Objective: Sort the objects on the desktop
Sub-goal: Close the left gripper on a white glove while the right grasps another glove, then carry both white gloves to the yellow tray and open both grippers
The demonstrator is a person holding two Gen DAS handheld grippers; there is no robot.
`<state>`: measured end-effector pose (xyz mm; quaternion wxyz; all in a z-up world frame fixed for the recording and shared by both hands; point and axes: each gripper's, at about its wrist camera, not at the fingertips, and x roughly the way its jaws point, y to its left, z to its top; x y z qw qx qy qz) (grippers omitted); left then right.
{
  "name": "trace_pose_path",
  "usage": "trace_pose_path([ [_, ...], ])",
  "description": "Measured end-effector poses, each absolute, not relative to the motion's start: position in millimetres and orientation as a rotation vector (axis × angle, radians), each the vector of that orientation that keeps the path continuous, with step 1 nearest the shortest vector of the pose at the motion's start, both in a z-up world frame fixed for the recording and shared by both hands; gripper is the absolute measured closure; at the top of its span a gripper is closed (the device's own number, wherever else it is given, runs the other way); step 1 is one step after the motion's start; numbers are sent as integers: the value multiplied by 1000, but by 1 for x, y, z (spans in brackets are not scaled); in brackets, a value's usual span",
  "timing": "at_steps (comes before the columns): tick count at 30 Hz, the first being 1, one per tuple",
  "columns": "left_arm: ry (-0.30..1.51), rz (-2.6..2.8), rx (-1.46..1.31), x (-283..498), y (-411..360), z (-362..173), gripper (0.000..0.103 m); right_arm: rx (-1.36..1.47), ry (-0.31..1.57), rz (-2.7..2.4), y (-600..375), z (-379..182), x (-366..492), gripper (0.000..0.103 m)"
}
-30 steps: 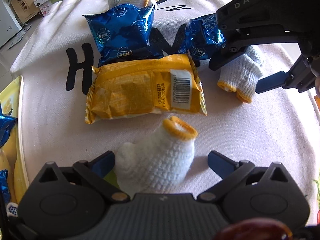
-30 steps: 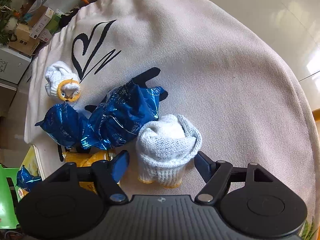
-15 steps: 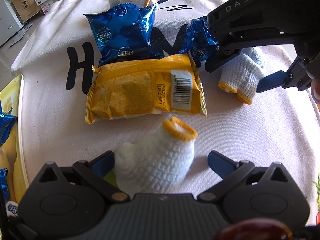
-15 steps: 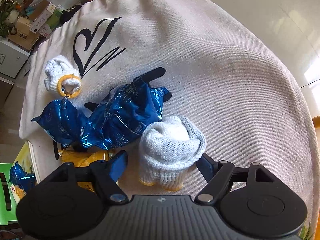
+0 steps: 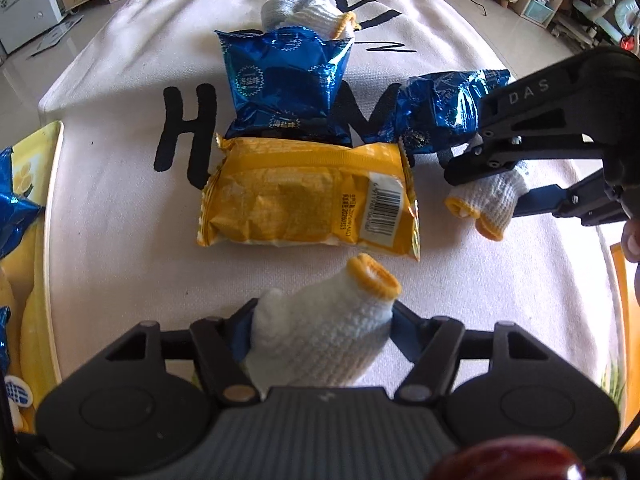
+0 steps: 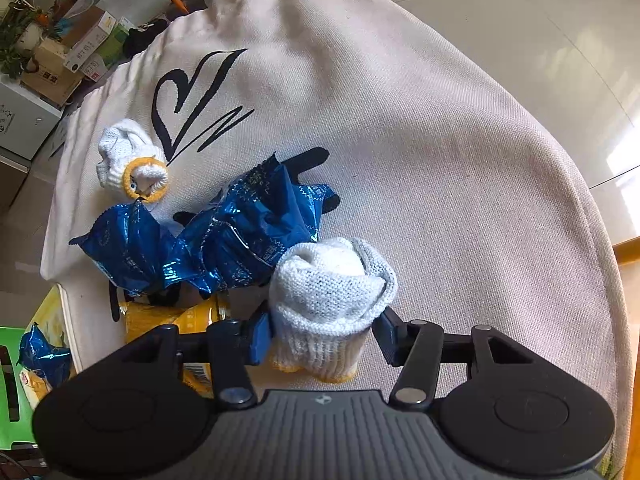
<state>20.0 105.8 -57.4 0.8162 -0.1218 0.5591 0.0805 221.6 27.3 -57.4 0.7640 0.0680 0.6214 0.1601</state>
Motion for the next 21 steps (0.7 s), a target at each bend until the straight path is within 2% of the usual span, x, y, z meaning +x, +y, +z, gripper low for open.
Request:
trace_pose_path([
  [21,1043,314,-358,0,158,-1,37,149,1252,464,38,2,181,50],
])
